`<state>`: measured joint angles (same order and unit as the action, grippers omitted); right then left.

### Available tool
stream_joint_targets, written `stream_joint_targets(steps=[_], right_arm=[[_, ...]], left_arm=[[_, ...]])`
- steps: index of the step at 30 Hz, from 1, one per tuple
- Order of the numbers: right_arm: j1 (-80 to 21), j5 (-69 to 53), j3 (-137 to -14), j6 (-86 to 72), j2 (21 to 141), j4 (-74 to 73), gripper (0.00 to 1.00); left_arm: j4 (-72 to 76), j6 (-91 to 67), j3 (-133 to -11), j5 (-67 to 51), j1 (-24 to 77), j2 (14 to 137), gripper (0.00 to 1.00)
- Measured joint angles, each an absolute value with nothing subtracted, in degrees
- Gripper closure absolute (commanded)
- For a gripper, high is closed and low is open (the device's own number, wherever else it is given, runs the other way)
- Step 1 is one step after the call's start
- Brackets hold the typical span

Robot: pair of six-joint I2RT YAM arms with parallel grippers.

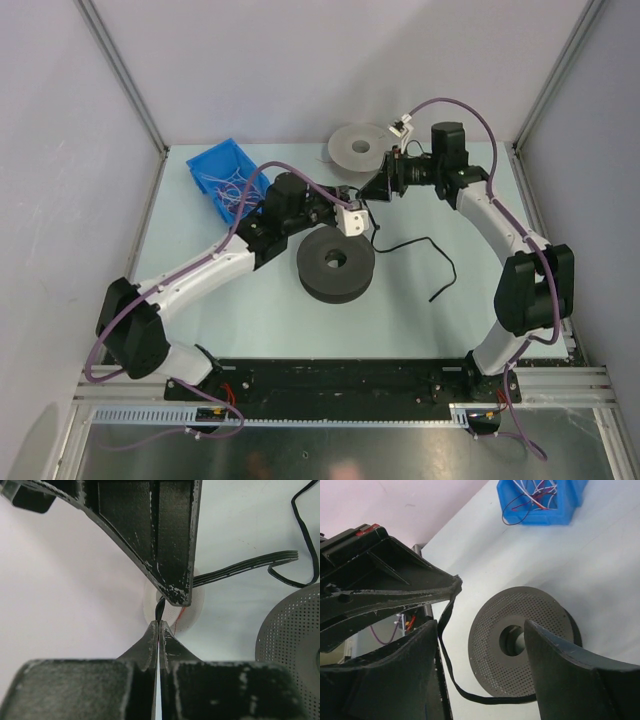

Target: Wrap the cables

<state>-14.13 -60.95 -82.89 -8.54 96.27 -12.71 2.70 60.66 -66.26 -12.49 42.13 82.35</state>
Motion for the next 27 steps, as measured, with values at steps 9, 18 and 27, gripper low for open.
stream_joint_targets(steps=[9, 18, 27], right_arm=[[-15.18, -62.28, -84.05, -1.41, 96.47, -18.94, 0.98], [-10.00, -61.08, -84.25, 5.23, 96.47, -21.65, 1.00], [1.17, -57.93, -84.25, 12.08, 96.47, -22.04, 1.00]], left_arm=[[3.79, 63.35, -66.26, -12.25, 42.63, 83.55, 0.86], [-1.10, 53.43, -67.70, -9.28, 41.34, 83.42, 0.02], [-13.63, 26.59, -72.55, -16.23, 30.87, 86.11, 0.01]])
